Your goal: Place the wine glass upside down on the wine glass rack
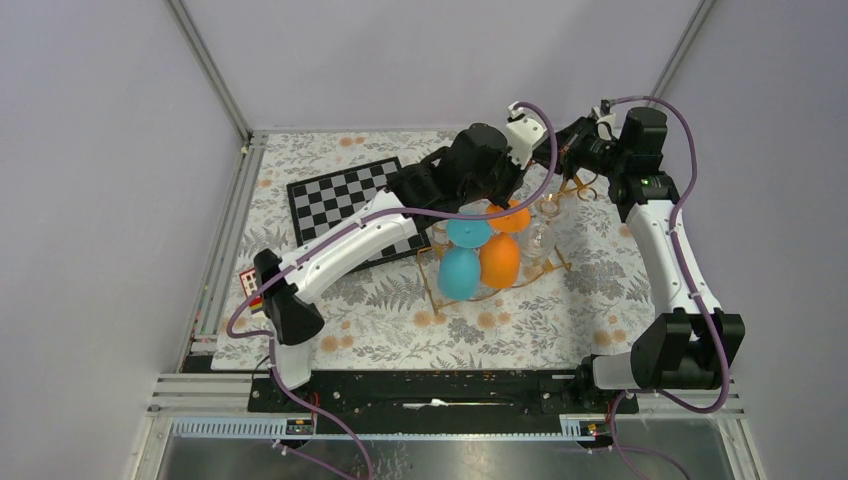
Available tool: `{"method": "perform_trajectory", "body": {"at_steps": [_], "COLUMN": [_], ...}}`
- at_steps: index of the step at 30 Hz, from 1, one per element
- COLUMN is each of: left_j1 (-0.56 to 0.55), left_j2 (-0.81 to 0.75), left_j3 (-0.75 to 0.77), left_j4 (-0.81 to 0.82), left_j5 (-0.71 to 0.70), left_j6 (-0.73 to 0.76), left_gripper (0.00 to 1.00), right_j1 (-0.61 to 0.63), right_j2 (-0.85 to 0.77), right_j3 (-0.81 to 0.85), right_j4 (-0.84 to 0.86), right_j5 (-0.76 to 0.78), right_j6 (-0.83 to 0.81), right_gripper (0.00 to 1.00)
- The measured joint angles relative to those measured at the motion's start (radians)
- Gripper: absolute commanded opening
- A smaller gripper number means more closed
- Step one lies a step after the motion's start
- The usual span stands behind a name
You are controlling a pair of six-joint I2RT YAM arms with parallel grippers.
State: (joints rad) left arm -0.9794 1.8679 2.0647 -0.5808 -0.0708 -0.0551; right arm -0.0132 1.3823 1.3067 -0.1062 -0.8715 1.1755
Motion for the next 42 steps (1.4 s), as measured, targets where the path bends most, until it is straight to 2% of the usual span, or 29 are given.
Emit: {"method": "perform_trajectory", "body": {"at_steps": [9,19,42], "left_j1": [-0.018,-0.036,-0.049], "left_j2": [0.028,0.08,0.107], "left_j3": [0.037,0.086,0.13], "left_j4": [-0.004,-0.009,-0.053], "left_j5": [-0.135,-0.208,-0.242], "left_j6": [-0.024,-0.047,-0.108], "left_gripper": [0.0,0.0,0.0], "right_j1": [0.0,0.0,0.013], "right_j2": [-0.013,-0.032,-0.095], "right_j3": [-0.018,-0.049,-0.112], "right_j4": [0.017,0.053,0.072], "right_j5": [0.019,0.043,0.104], "right_j6": [0.002,0.01,0.003], "right_gripper": [0.0,0.0,0.0]}}
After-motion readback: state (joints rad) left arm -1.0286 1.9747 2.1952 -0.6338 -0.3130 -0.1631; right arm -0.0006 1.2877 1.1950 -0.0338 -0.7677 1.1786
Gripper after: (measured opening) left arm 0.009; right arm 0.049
